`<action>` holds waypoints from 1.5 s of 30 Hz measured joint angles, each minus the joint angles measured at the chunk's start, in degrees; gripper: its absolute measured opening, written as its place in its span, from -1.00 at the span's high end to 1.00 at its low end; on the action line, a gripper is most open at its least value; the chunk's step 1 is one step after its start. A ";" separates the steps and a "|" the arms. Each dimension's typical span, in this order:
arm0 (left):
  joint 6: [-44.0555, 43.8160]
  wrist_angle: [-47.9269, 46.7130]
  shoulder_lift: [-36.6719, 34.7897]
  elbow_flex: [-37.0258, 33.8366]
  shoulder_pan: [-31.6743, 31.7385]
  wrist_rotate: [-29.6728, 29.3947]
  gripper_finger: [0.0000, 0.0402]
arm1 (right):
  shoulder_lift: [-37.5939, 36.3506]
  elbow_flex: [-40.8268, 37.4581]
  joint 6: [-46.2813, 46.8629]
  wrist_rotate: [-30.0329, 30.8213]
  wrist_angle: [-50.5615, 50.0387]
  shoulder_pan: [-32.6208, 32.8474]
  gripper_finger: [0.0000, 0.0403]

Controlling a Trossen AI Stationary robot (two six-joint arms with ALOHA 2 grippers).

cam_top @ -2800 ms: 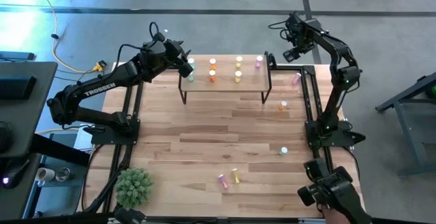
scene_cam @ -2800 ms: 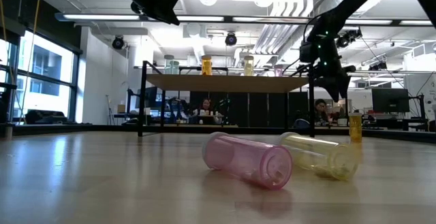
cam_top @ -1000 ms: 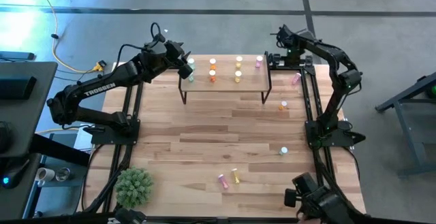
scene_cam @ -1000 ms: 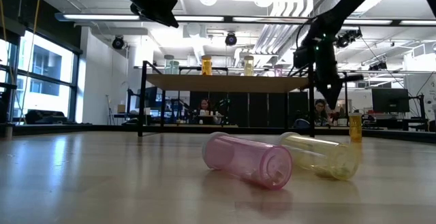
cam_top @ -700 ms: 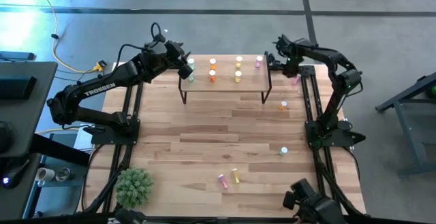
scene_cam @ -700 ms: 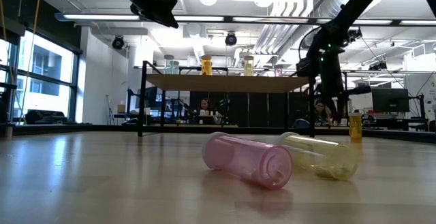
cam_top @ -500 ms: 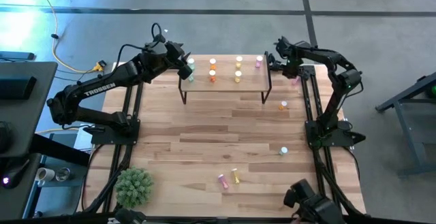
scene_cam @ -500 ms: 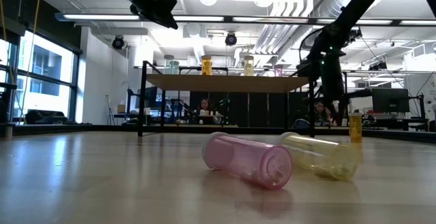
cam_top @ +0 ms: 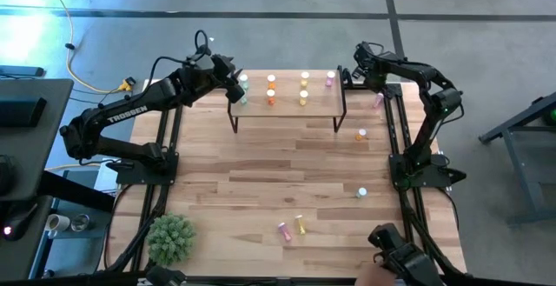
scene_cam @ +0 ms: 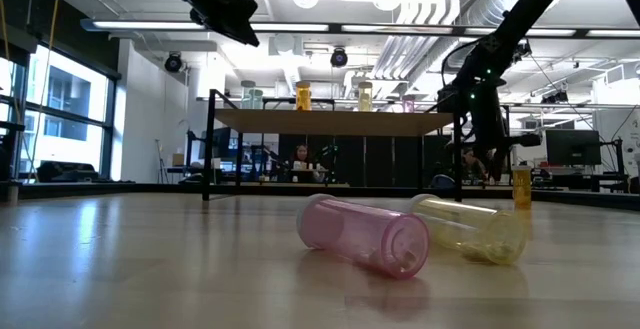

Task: Pick and place medicine bottles onto shelf by color
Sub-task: Put the top violet pill bottle on the shelf aligned with the other violet pill bottle

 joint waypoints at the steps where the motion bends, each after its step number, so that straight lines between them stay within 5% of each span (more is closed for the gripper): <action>1: -0.02 -0.29 0.00 0.00 0.00 0.00 0.00 | 0.11 0.00 0.65 0.84 0.25 0.00 1.00; 9: 0.00 -0.62 0.00 0.00 0.00 -0.07 0.00 | 0.59 0.00 7.90 2.99 0.81 0.43 1.00; 26: 0.00 -0.42 -0.02 0.00 1.29 -0.65 0.00 | 0.59 0.00 41.30 1.79 -7.60 4.09 1.00; 45: 0.00 -2.98 -0.02 0.00 4.13 -0.50 0.00 | 0.59 0.02 46.38 3.93 -6.46 -1.03 1.00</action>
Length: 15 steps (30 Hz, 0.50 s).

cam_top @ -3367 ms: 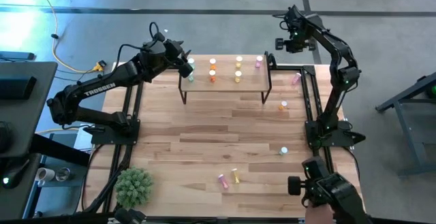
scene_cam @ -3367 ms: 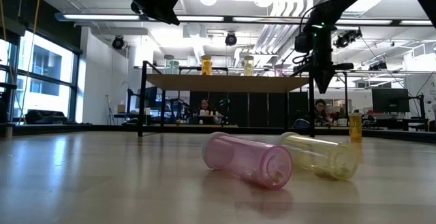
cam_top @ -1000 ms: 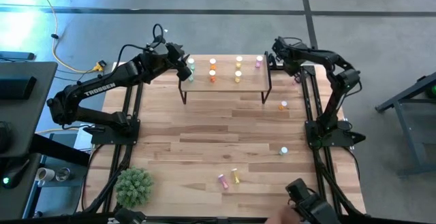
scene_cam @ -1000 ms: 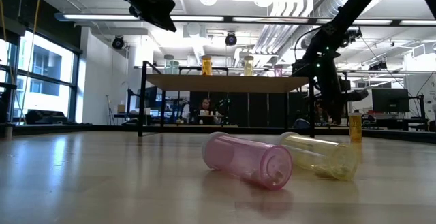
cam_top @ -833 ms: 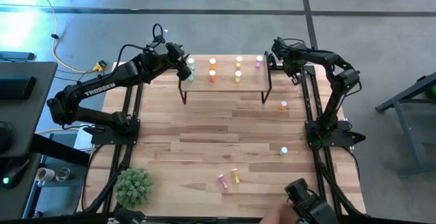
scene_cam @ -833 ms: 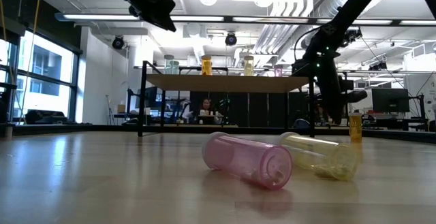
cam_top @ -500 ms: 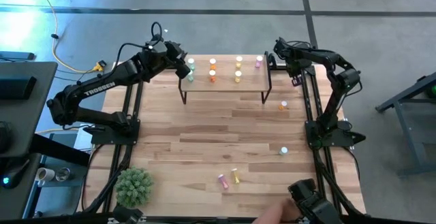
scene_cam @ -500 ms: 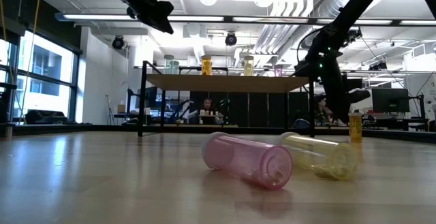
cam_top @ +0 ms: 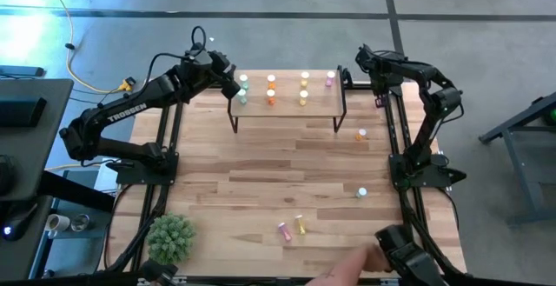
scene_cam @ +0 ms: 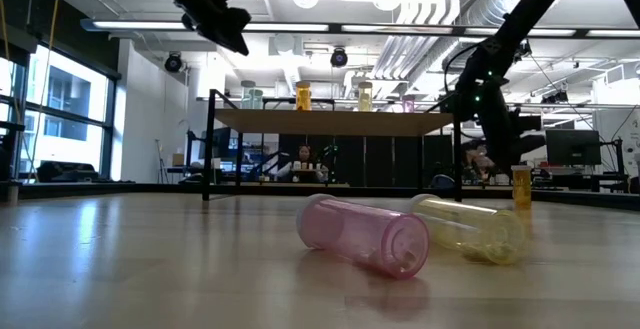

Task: Pick and place medicine bottles onto shelf by color
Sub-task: Put the top violet pill bottle on the shelf aligned with the other violet pill bottle

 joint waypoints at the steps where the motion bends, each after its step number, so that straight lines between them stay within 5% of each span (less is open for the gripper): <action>1: 0.00 -0.25 0.00 0.00 0.13 -0.02 0.00 | 0.00 0.00 0.20 0.05 0.65 -0.14 1.00; 15: -0.02 -0.41 0.00 0.00 0.70 -1.66 0.00 | 0.09 -1.27 1.28 3.08 3.16 -1.17 1.00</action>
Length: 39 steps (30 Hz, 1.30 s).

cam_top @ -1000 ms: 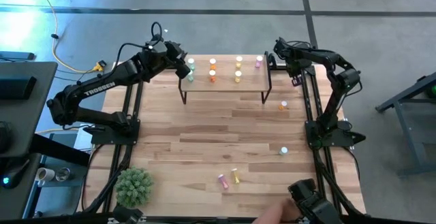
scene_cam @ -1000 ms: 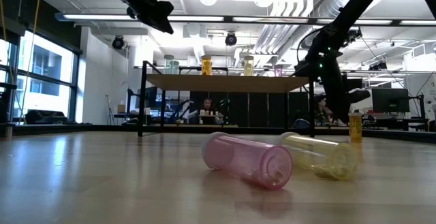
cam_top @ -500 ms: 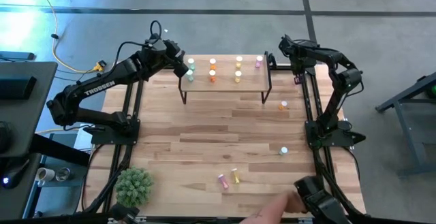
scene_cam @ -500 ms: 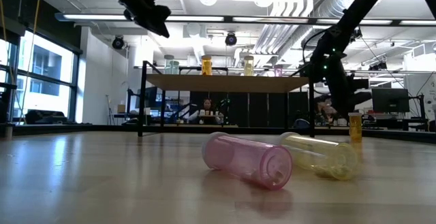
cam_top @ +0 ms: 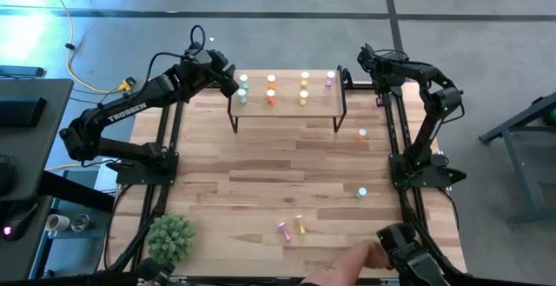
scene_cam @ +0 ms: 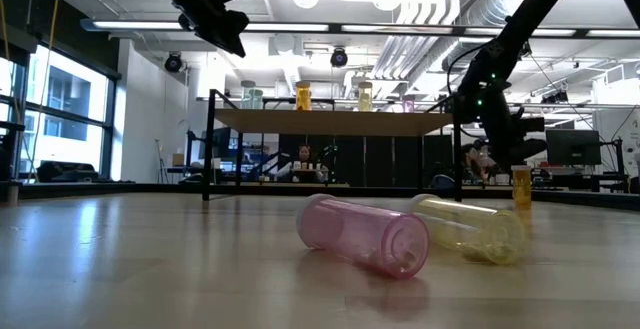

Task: Pick and place medicine bottles onto shelf by color
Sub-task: Put the top violet pill bottle on the shelf aligned with the other violet pill bottle

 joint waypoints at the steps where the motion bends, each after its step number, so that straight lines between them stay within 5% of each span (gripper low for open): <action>1: 0.00 0.00 0.00 0.00 0.00 -0.07 0.00 | 0.04 -0.02 -0.02 -0.02 -0.04 0.00 1.00; 11: -0.17 0.02 0.00 0.00 0.00 -0.24 0.00 | 2.65 0.00 1.71 -0.63 2.41 2.02 1.00; 39: 0.00 -0.35 0.02 0.00 0.00 -1.31 0.00 | 3.93 0.35 10.32 -4.86 -12.06 8.18 1.00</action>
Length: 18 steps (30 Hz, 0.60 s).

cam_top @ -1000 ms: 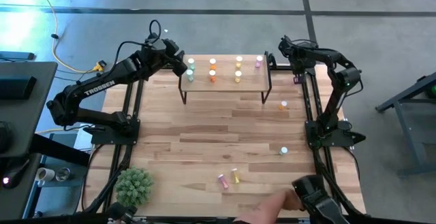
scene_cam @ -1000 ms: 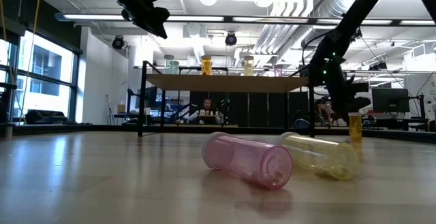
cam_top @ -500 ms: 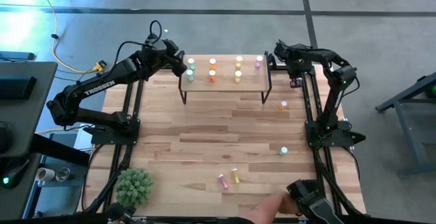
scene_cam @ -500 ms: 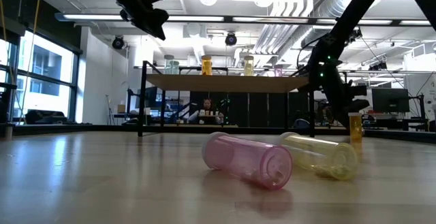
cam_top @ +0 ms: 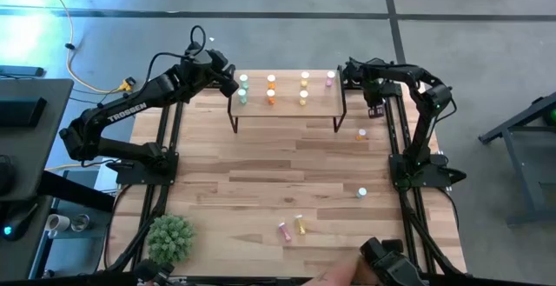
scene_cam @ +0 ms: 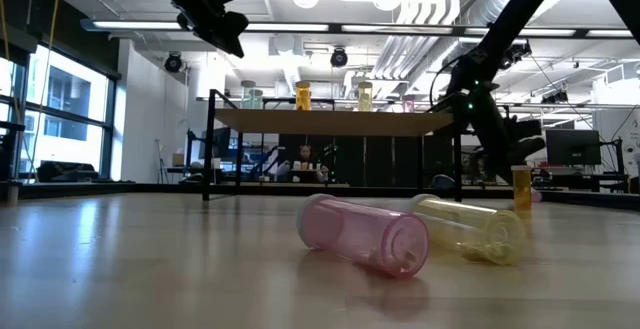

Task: Pick and place medicine bottles onto shelf by color
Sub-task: Put the top violet pill bottle on the shelf aligned with the other violet pill bottle

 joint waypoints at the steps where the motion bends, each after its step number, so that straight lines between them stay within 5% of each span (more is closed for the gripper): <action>1: 0.00 -0.04 0.00 0.00 0.00 0.00 0.00 | 0.00 0.00 0.09 -0.05 0.05 0.03 1.00; 18: 0.00 -0.04 0.00 0.00 0.00 0.18 0.00 | -0.87 -0.04 1.18 3.83 7.72 -2.90 1.00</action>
